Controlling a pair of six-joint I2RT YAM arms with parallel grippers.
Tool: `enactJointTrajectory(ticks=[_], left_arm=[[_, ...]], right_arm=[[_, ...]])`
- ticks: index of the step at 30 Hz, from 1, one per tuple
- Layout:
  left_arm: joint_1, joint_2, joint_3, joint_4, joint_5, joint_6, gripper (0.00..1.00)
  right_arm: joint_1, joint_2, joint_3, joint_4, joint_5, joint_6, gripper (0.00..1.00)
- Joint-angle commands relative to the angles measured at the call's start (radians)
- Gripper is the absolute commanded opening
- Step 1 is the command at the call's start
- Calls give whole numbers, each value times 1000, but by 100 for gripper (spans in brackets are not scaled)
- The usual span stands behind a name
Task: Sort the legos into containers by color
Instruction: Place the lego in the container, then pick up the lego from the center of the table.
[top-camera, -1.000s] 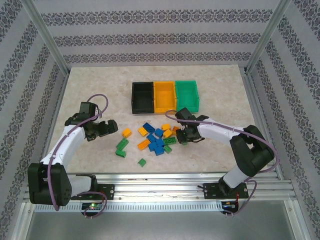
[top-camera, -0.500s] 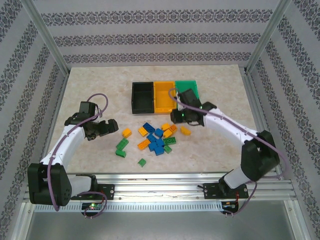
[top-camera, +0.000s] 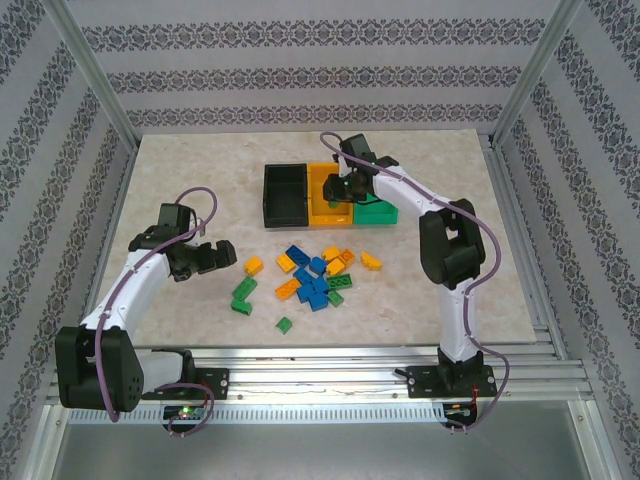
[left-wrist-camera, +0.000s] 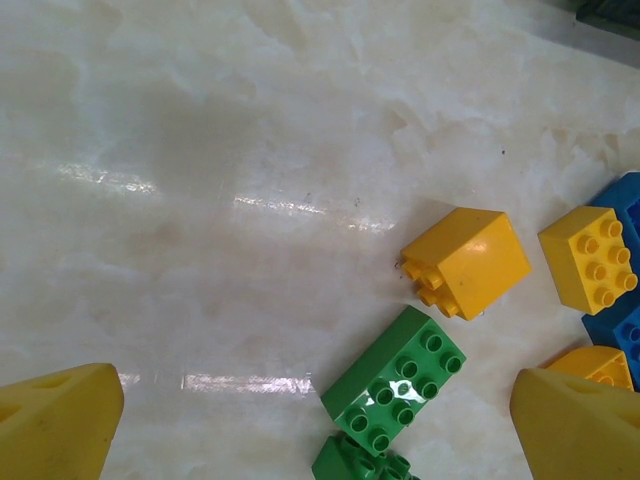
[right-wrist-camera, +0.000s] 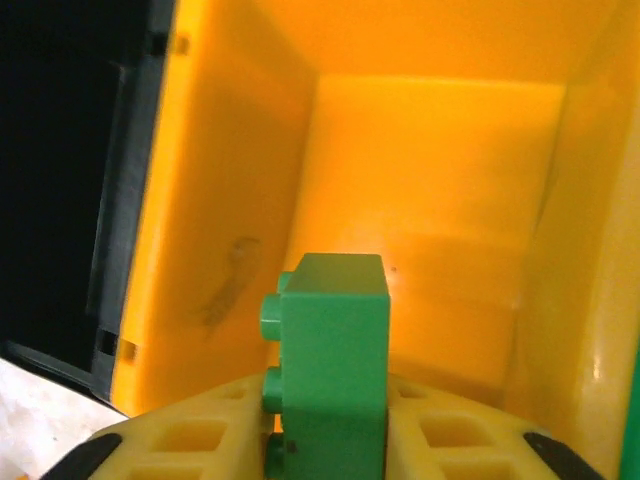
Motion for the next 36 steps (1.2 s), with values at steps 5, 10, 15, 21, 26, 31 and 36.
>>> enactJointTrajectory(ticks=[5,10,15,21,26,31,36], left_arm=[[10,20,25,-28,19,25,100],[10,41,29,-24,46,24,100],[10,56,35,-22,49,23,100],[10,68,41,-22,56,18,100],[11,58,35,-17,59,14,100],[11,62,36,-25,43,18,100],[11,63,38,-24,41,18,100]], right_arm=[[23,-131,-105,45,-29,-21,46],[53,-261,-208,17,-25,-64,47],[135,-357,-354,14,-26,-93,47],[246,-308,-394,-14,-21,-165,47],[306,-196,-308,-68,58,-202,48],[342,-87,-188,-141,121,-252,53],[358,-9,-101,-208,140,-283,54]])
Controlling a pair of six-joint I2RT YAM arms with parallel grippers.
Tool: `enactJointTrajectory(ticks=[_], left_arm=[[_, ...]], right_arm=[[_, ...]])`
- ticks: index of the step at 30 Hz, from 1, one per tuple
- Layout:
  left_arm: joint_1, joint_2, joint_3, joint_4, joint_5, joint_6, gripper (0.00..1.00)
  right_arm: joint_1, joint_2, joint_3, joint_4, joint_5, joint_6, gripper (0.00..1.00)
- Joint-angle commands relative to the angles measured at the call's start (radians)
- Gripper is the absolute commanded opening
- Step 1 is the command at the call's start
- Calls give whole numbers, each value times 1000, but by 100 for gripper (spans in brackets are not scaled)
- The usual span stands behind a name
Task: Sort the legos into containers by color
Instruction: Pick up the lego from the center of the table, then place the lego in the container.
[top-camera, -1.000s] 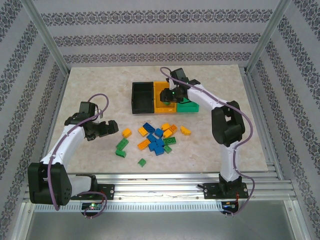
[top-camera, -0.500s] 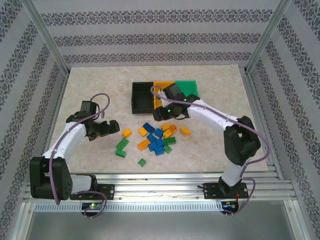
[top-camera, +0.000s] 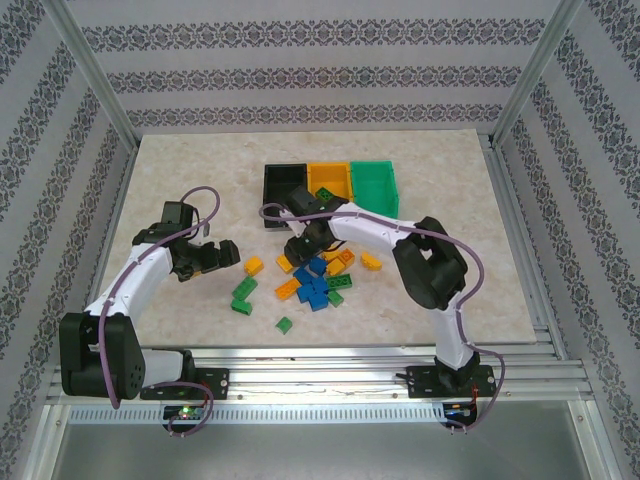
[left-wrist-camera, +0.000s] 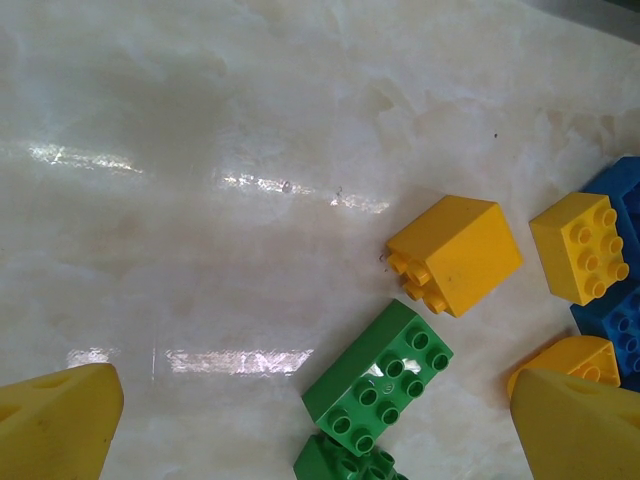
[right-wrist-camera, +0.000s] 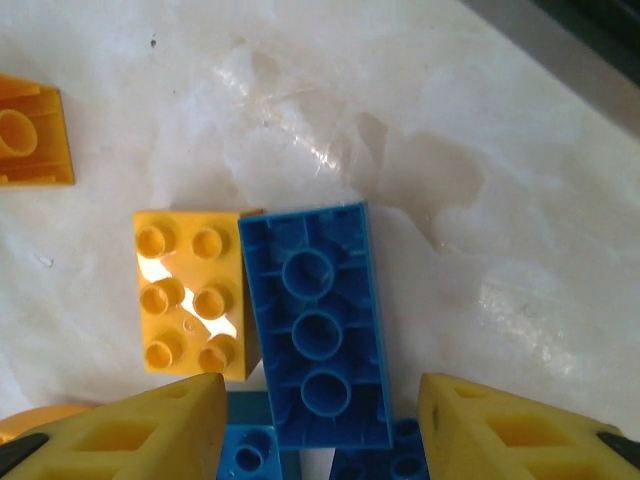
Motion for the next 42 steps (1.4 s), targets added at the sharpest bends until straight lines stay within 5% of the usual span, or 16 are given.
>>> enactJointTrajectory(ticks=[1,10,16,28,33,42], left_arm=[[10,1,24,-25,-10,18,99],[11,12,26,-25,-10,20,100],[11,12,26,-24,-14,22,99],[12,14,29,-26,-20,23,100],[11,13,28,-28,-20,22,100],[11,4,28,-25,-14,22,100]], right_arm=[[17,45,56,-75,36,-44,54],[42,103,74,-81,28,-31,54],[34,82,55,-65,29,-27,38],[-34,-154,-28,41,14,24,36],[-118,-293,-94,117,3,73,36],[-432,-391,-245,258,-23,189,35]])
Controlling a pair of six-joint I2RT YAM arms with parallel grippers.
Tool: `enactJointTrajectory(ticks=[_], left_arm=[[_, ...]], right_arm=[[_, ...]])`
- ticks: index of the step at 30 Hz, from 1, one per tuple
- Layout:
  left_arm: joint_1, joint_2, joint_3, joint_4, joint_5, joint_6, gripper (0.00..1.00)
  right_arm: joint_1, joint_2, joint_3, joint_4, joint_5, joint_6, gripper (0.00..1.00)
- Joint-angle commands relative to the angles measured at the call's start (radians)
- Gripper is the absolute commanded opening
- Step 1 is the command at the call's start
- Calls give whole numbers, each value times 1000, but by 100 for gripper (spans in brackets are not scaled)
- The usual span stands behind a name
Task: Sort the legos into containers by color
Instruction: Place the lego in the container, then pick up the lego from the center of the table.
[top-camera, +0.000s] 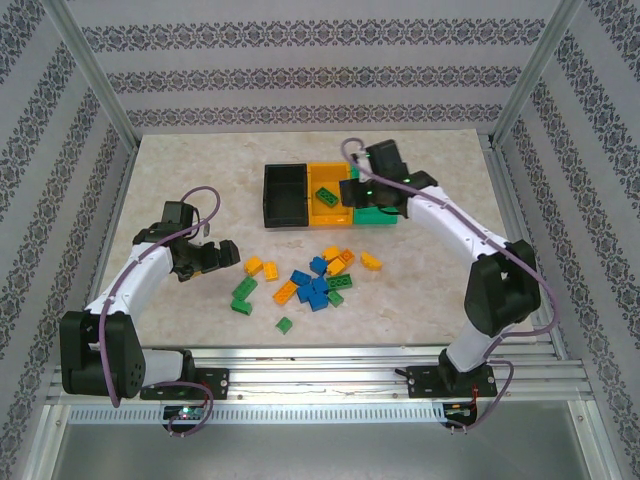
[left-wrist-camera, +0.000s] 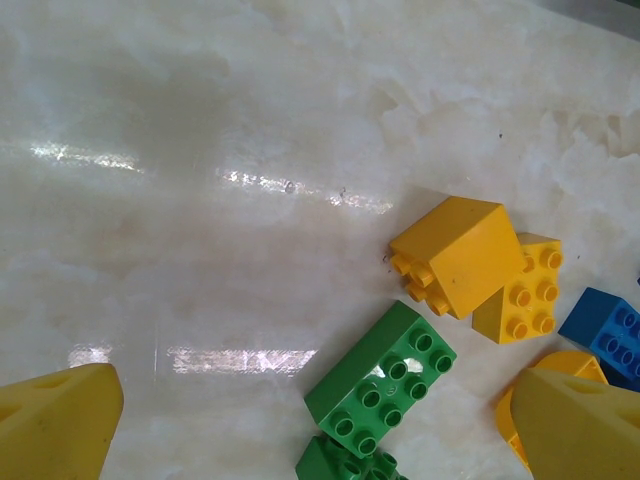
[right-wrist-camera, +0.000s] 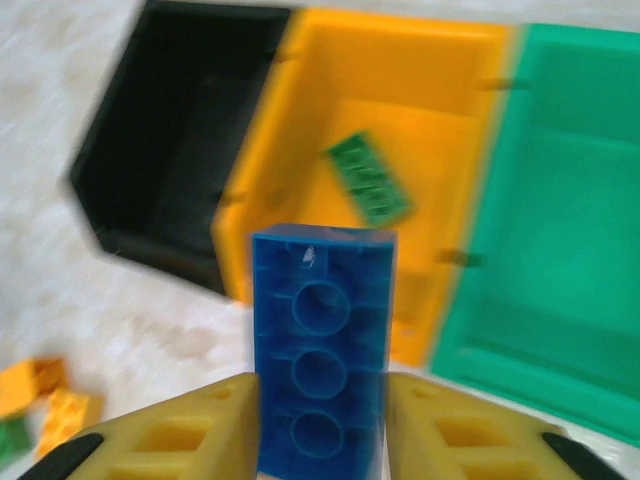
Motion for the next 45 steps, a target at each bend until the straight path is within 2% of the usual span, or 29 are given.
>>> enactJointTrajectory(ticks=[1,4,9,15,20,23,29,32,38,41,45], left_arm=[[11,-3,26,-25,-9,21,99],[11,-8,25,-25,-7,21,100],[11,-16,24,-24,-11,19,100],[11,-15,24,-23,-16,19,100],[11,2,25,-22,5,21,100],[11,14,20,-12,36,10,100],[2,54,15,44,97,-89,96],[-50,83,5,95,62,-134,94],[-181,229,116,61,13,-136,89],[-213,301,175,24,-8,-121,82],[-250,377,221,6,-42,-123,80]], right_arm=[[-92,20,-46,62,-20,73,35],[-140,77,-32,83,-45,82,36],[-157,159,17,74,-56,73,38],[-137,100,-14,74,-60,72,40],[-124,-14,-134,74,-47,62,41],[-127,-92,-265,150,-129,74,43],[-123,-220,-470,220,-121,96,44],[-133,-254,-516,205,-109,86,44],[-155,-316,-584,178,-78,52,45],[-181,-340,-620,184,-89,45,45],[-201,-379,-664,187,-87,32,45]])
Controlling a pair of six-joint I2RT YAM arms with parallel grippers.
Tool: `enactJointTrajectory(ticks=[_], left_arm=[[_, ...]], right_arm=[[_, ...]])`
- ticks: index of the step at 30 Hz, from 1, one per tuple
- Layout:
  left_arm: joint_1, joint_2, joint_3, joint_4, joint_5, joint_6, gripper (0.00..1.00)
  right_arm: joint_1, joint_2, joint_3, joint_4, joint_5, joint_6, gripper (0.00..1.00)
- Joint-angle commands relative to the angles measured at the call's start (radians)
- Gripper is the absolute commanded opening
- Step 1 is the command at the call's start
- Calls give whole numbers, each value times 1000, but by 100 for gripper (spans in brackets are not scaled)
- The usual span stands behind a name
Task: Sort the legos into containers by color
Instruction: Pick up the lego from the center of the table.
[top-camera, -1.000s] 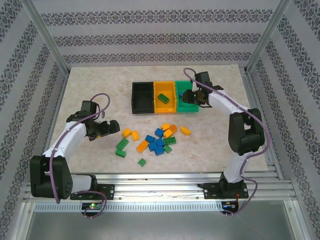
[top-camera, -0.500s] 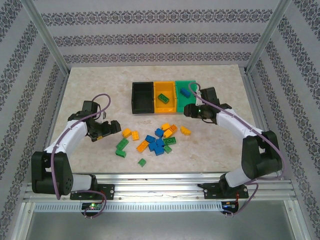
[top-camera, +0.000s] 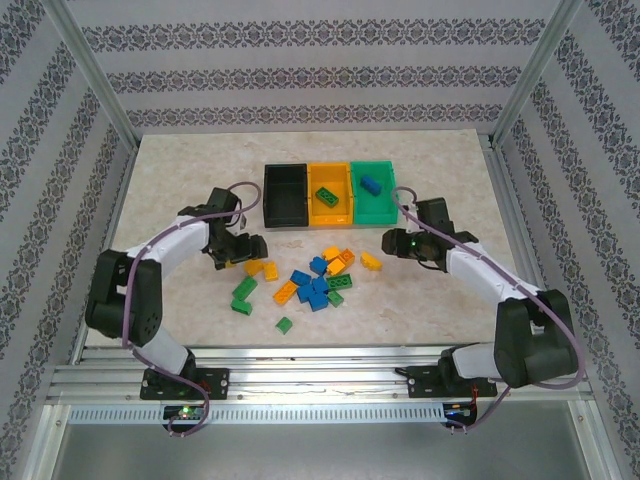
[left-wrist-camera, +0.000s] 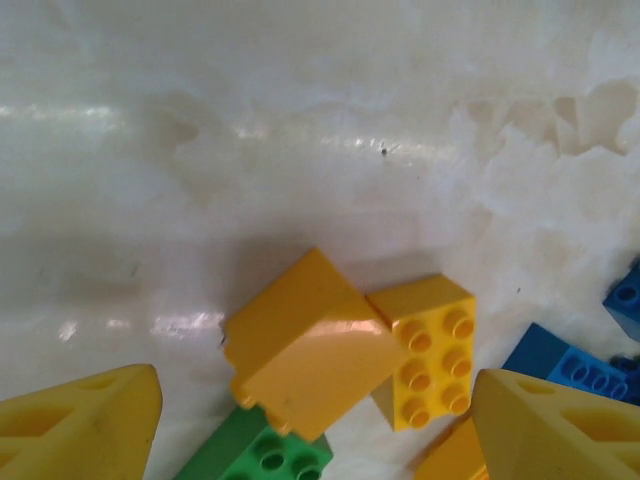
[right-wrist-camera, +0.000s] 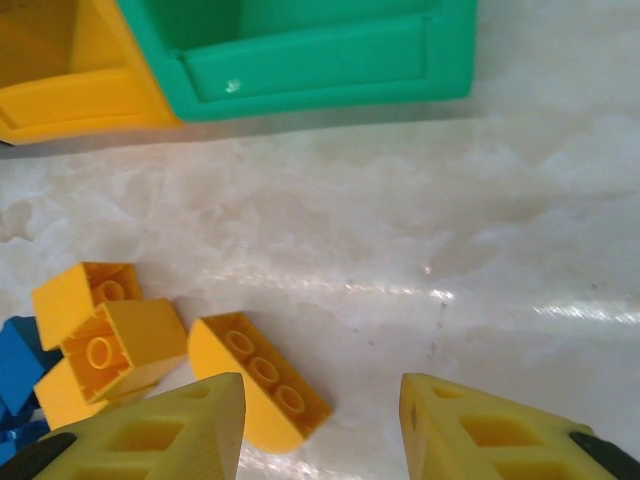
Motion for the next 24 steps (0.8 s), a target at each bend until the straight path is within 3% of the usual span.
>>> enactJointTrajectory(ticks=[1,13,24], left_arm=[[-33,48,45,-56,-55,-9,80],[-65,148,99,-91,-88,-15,66],[-66,74,43,-77,-124,3,41]], right_arm=[[-11,-37,-37,10,12,-35,45],[-47,-69,-71,11,6,-58,46],[-50,-44,-80,38,0,-48,46]])
